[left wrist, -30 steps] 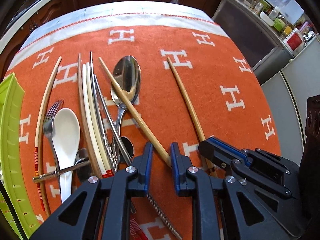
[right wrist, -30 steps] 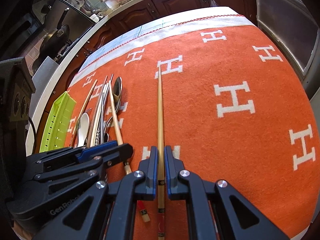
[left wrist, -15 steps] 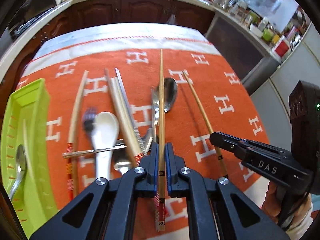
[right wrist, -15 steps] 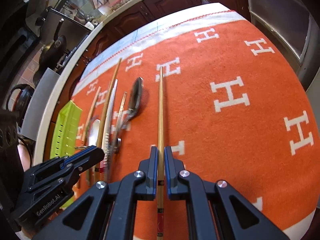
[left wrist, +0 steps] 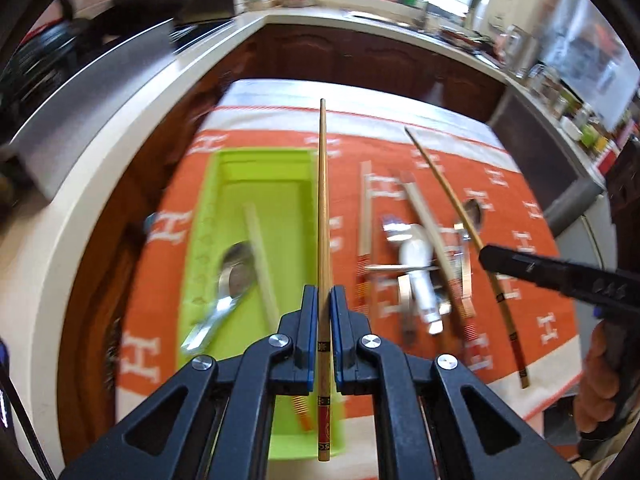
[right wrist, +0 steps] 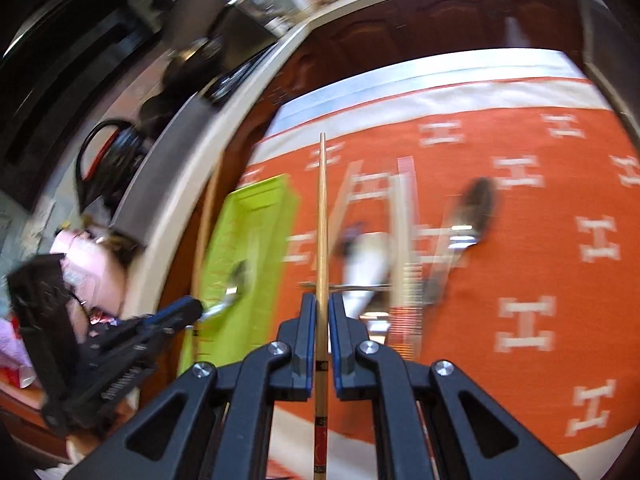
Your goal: Organize utensils
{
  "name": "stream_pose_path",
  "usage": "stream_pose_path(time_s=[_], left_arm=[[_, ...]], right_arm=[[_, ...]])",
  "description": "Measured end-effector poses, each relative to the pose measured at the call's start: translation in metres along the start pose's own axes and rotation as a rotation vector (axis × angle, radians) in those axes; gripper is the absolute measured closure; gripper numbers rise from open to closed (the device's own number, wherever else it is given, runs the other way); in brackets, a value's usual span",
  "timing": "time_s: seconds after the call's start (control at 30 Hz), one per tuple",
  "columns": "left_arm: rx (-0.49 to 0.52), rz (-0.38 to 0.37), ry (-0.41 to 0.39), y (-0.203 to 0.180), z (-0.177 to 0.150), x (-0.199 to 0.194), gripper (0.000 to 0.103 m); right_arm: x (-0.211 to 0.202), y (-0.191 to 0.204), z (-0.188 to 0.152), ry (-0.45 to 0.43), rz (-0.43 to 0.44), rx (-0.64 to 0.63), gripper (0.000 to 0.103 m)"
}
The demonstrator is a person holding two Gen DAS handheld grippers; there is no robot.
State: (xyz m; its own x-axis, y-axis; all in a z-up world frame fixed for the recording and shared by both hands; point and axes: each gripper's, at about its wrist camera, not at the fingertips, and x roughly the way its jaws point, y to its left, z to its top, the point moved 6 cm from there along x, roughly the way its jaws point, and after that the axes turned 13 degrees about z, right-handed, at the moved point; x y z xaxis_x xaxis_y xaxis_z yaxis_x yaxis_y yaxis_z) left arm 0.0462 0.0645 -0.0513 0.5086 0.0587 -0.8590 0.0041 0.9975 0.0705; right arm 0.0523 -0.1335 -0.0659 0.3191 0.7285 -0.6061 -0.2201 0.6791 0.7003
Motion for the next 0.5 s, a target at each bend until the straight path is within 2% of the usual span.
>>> stream_pose_path(time_s=[0.13,0.33,0.37,0.43,0.5], left_arm=[[-0.036,0.024,0.042,0.031,-0.013,0.019,0.099],[-0.057,0.042,0.063,0.051,-0.02,0.038,0.098],[-0.065,0.05,0.063,0.054,-0.019,0.04,0.096],[-0.075,0.06,0.053,0.056,-0.017,0.042,0.08],[-0.077,0.081,0.032,0.059,-0.015,0.041,0.076]], right_arm=[[0.036,0.027,0.005,0.052,0.021,-0.015,0.097],[0.081,0.047,0.003,0.1,0.018,-0.008,0.096],[0.088,0.048,0.003,0.11,0.028,0.008,0.096],[0.098,0.048,0.003,0.131,0.016,0.029,0.096],[0.104,0.047,0.001,0.148,0.0,0.031,0.095]])
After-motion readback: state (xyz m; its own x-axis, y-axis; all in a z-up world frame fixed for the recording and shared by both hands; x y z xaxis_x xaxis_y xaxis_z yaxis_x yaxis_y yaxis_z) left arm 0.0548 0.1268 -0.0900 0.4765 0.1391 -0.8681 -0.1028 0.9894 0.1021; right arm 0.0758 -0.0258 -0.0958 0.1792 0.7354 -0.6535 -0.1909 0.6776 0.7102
